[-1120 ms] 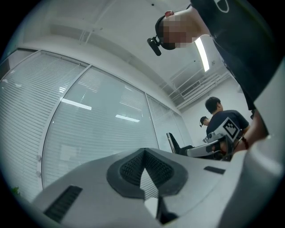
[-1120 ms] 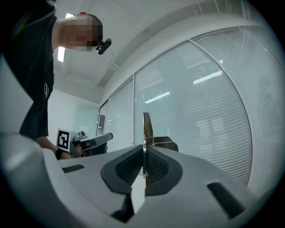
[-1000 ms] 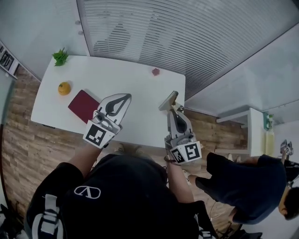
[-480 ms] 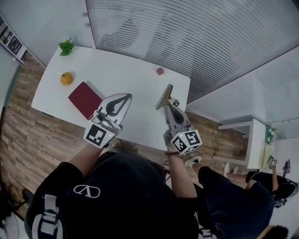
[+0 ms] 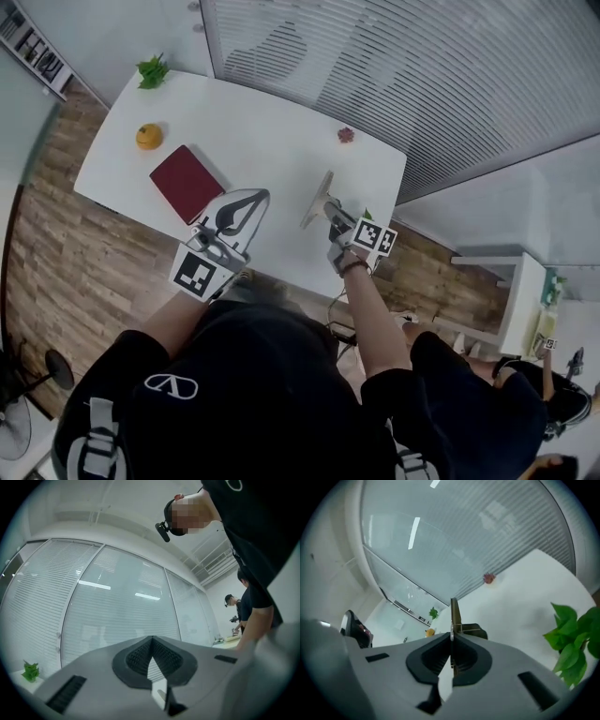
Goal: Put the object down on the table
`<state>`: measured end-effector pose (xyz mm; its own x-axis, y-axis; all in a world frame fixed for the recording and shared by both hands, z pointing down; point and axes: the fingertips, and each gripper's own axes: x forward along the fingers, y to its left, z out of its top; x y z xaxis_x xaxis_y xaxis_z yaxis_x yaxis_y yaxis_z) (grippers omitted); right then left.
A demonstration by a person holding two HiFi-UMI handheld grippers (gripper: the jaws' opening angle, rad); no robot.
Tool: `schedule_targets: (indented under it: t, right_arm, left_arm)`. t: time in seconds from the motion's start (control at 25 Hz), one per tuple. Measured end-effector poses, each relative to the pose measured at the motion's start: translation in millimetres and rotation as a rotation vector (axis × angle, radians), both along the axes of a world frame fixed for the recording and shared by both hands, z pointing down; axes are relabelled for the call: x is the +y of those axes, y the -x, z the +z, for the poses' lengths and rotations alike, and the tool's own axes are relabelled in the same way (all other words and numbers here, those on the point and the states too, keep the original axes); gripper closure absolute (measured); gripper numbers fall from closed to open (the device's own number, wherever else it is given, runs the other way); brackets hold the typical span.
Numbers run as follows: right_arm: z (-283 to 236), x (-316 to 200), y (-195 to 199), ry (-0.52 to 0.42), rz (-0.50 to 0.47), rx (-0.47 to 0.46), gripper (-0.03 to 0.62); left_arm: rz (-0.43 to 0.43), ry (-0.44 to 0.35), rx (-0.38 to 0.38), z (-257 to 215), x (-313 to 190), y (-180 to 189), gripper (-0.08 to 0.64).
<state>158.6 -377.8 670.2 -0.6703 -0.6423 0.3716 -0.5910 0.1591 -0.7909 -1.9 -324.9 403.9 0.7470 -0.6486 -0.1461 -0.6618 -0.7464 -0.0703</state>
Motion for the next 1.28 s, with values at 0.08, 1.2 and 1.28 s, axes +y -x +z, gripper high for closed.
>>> schedule_targets:
  t: [0.08, 1.2, 1.28]
  right_arm:
    - [32.5, -3.2, 8.0, 0.094, -0.022, -0.024, 0.588]
    - [135.1, -12.6, 33.0, 0.461, -0.055, -0.080, 0.484]
    - [132.0, -9.8, 26.5, 0.459, -0.059, -0.063, 0.471]
  left_arm:
    - [-0.013, 0.008, -0.008, 4.1, -2.5, 4.3, 0.555]
    - [-0.067, 0.045, -0.027, 28.1, -10.9, 20.5, 0.555]
    - [-0.059, 0.048, -0.026, 28.9, -12.1, 17.5, 0.555]
